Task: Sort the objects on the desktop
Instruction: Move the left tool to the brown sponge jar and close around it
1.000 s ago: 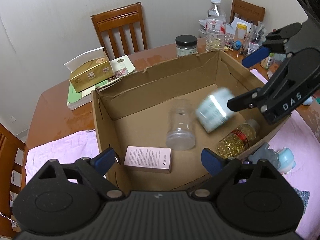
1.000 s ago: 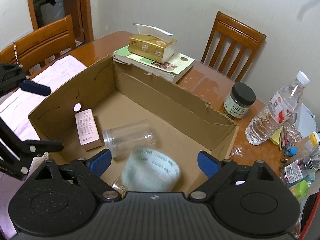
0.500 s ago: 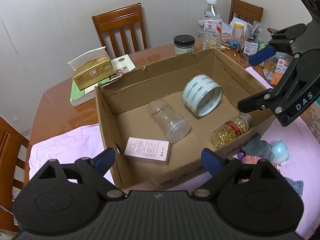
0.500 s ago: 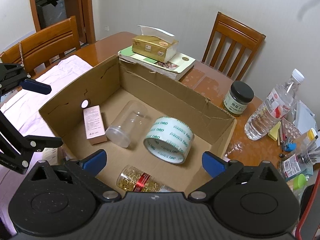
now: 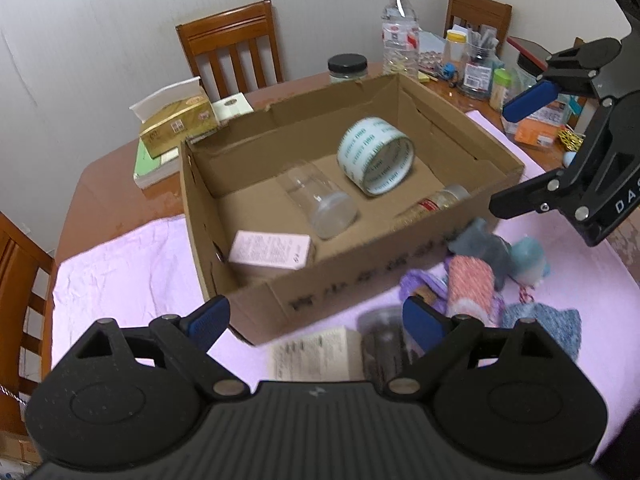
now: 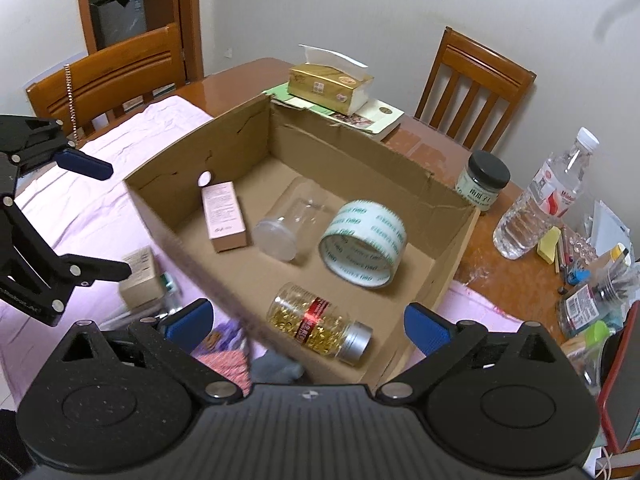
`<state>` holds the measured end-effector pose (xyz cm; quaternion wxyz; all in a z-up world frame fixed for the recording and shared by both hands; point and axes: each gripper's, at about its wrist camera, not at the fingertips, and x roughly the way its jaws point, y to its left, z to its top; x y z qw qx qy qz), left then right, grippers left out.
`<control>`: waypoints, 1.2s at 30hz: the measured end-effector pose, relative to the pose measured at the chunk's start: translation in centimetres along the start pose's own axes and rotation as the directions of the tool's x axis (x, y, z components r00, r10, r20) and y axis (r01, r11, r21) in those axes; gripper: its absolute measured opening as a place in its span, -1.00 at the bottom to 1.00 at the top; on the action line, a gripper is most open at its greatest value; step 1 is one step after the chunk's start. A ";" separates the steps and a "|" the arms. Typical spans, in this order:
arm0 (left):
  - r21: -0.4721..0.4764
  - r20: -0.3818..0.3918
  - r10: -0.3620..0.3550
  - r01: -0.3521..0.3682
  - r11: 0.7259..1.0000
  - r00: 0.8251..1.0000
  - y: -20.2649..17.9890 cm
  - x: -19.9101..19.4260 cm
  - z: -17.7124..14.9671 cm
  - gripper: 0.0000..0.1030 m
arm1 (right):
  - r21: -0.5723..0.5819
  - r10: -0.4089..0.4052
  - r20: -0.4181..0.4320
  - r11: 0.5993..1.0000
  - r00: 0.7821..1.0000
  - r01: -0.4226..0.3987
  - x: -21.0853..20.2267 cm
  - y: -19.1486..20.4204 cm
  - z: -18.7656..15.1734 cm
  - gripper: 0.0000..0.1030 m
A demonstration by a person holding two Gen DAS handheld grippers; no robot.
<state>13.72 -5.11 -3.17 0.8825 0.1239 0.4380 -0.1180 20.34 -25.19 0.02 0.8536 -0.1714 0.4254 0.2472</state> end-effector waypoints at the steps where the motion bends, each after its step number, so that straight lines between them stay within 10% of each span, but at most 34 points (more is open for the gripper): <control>1: -0.002 -0.002 -0.005 0.005 1.000 1.000 -0.2 -0.1 -0.2 0.81 | 0.000 0.000 -0.001 1.000 1.000 0.000 -0.2 0.2 -0.3 1.00; 36: -0.074 -0.023 -0.102 0.100 0.992 0.995 -4.3 2.7 -6.0 0.69 | 0.090 -0.045 -0.056 0.995 0.997 0.050 -1.9 5.5 -9.4 1.00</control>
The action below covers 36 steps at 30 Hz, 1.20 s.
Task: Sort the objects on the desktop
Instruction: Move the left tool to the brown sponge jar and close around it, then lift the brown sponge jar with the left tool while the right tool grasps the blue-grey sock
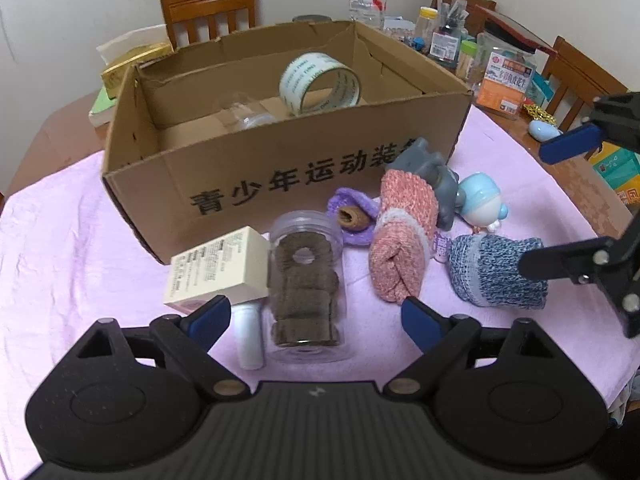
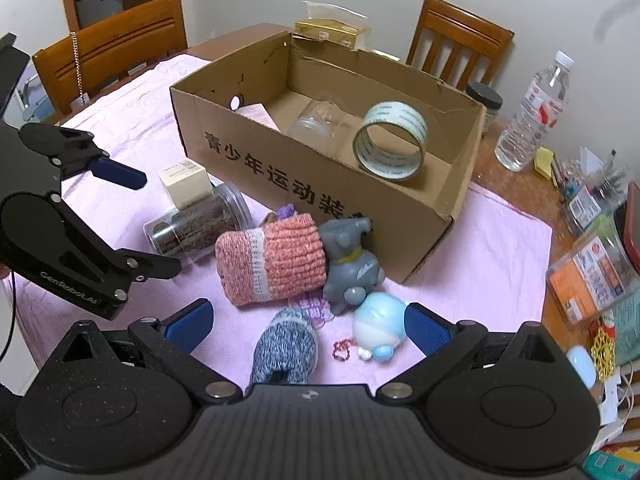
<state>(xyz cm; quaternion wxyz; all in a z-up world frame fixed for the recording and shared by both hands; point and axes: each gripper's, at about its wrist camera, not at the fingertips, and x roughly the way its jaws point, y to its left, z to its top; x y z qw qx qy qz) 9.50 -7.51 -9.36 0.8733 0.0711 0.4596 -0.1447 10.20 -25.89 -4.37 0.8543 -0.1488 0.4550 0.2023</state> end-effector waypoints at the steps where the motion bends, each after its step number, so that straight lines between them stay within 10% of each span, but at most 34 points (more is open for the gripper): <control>1: 0.003 -0.004 0.003 -0.003 1.000 1.000 -0.1 0.2 0.0 0.61 | 0.005 0.000 0.000 1.000 1.000 0.000 0.0 0.0 -0.1 1.00; 24: -0.010 -0.059 0.002 -0.003 1.000 0.998 0.0 3.4 0.7 0.16 | -0.046 0.008 -0.055 0.999 0.998 -0.011 1.3 1.2 -3.0 0.98; 36: -0.027 -0.072 0.006 -0.008 1.000 0.997 0.5 3.9 0.7 0.02 | -0.113 0.020 -0.106 0.993 0.994 -0.032 3.7 2.0 -2.8 0.64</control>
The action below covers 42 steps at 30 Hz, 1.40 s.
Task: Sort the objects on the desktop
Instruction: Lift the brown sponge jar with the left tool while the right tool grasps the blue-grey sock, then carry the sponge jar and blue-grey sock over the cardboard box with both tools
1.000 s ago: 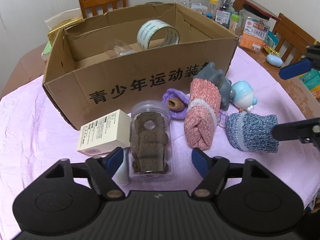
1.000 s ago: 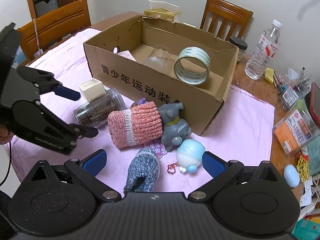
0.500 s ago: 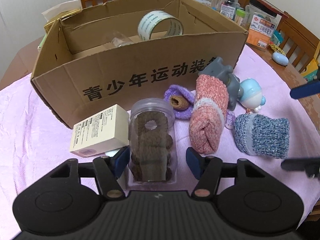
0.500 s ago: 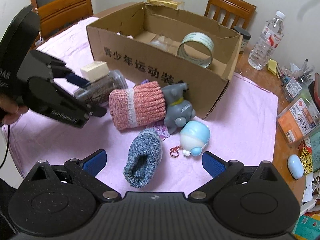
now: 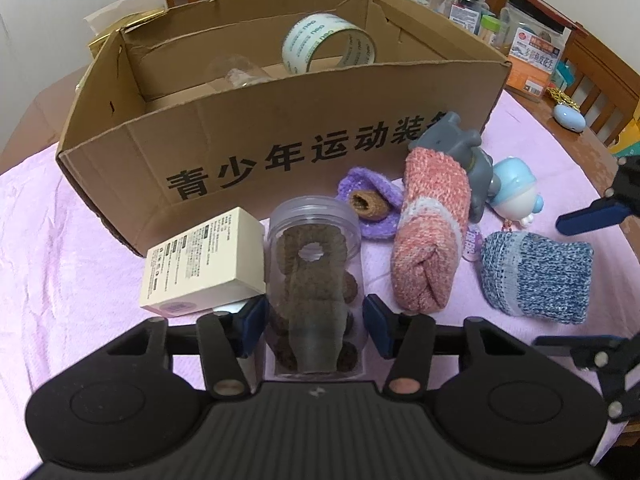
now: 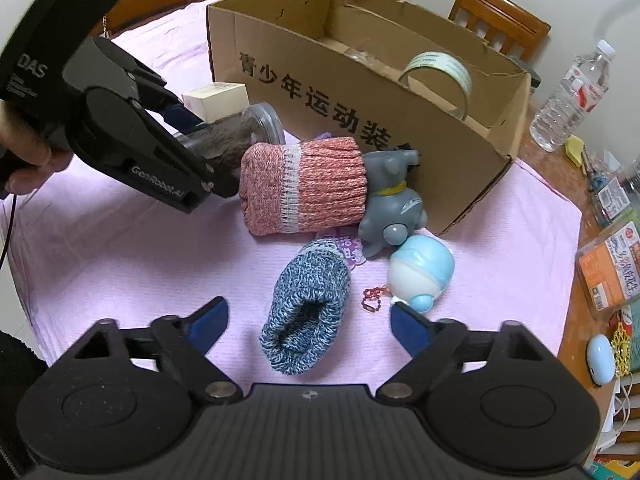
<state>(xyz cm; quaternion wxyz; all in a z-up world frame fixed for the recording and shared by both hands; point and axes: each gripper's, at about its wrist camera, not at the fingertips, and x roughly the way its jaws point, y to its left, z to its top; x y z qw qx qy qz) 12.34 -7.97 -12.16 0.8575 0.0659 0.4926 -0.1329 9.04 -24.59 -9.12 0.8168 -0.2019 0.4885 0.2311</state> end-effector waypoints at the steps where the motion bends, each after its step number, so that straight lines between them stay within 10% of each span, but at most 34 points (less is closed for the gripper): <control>1: -0.004 0.000 -0.002 0.002 1.000 1.000 0.1 0.0 0.0 0.01 | 0.002 0.003 -0.003 1.000 1.000 -0.003 0.1 -0.1 0.1 0.62; 17: 0.007 0.004 0.001 -0.001 1.000 1.000 0.0 0.0 -0.1 0.00 | 0.035 0.041 -0.016 0.999 0.999 -0.040 1.6 -0.8 0.6 -0.05; 42: 0.094 0.046 -0.027 0.023 0.995 0.999 -0.1 -4.9 1.3 0.00 | -0.039 0.048 0.041 0.998 0.998 -0.047 -2.7 -2.3 2.4 -0.09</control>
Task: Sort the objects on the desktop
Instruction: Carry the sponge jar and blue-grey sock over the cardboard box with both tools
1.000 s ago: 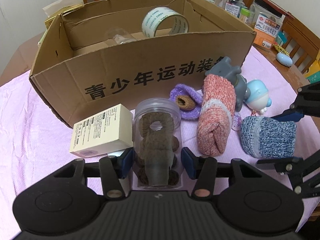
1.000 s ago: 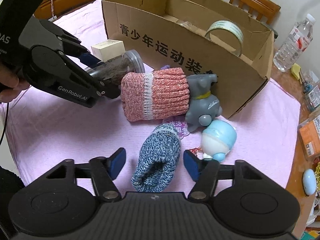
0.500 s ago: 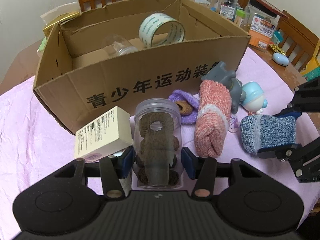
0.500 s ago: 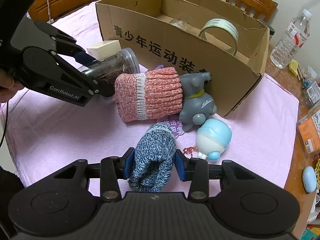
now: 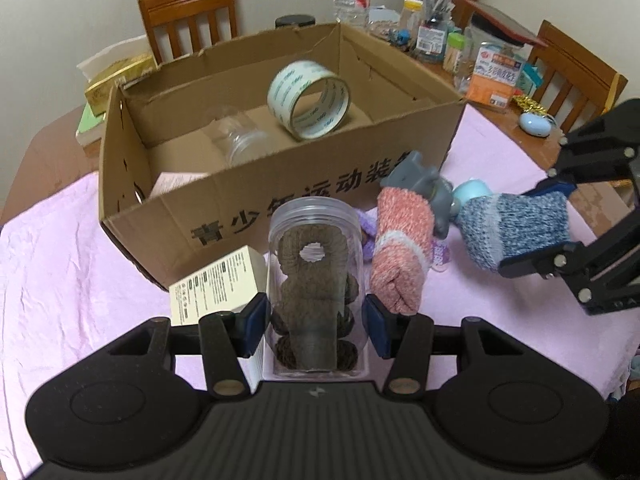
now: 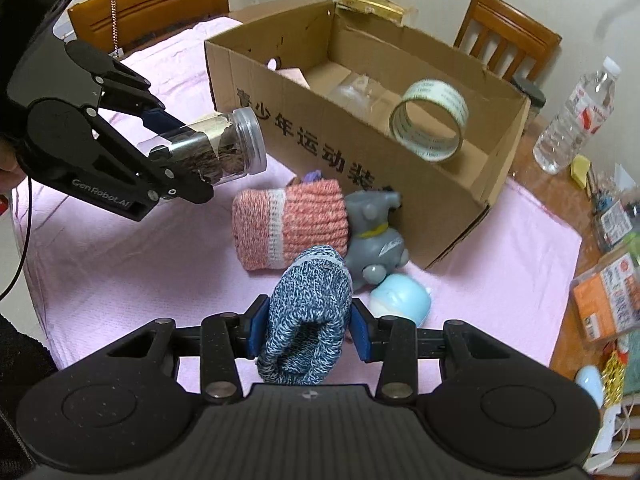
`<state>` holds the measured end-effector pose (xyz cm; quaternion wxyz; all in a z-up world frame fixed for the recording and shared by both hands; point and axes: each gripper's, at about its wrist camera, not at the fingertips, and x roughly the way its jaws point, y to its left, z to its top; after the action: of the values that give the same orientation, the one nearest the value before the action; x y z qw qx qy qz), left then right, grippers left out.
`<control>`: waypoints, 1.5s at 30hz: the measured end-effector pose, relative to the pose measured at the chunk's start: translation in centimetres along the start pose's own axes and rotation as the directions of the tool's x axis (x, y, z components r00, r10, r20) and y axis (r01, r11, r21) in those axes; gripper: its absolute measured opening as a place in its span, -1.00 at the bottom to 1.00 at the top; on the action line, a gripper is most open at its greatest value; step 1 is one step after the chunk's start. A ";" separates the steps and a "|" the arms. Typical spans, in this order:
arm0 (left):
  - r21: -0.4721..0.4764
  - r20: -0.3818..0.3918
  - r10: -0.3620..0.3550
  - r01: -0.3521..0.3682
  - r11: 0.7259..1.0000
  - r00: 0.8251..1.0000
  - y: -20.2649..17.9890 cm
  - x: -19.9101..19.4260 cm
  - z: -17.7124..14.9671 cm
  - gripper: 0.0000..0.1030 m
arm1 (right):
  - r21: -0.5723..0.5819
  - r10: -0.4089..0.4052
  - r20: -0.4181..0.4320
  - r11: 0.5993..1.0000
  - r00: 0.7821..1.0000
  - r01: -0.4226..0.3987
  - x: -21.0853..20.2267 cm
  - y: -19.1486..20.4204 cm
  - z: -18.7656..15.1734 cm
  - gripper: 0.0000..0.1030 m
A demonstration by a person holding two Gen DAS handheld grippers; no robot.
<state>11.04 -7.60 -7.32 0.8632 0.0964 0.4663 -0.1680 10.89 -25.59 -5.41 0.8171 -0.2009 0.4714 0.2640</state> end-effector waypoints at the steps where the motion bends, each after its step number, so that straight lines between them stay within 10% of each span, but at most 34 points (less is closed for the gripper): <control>1: 0.004 0.003 -0.001 0.001 1.000 1.000 0.0 -0.2 0.1 0.00 | -0.003 0.001 0.004 1.000 1.000 -0.001 -0.2 0.0 0.2 -0.09; 23: 0.183 0.054 -0.108 0.097 0.978 0.993 2.1 -4.4 2.1 -0.01 | 0.058 -0.113 0.063 0.992 0.992 0.109 -3.4 1.8 4.8 -0.09; 45: 0.138 0.111 -0.006 -0.010 0.990 0.994 6.4 -4.2 7.6 0.00 | -0.015 -0.084 0.156 0.996 0.984 0.087 -2.2 -0.4 11.8 -0.08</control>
<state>17.21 -3.31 0.41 0.8791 0.1472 0.4048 -0.2042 18.05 -19.65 2.10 0.8596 -0.2086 0.3946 0.2485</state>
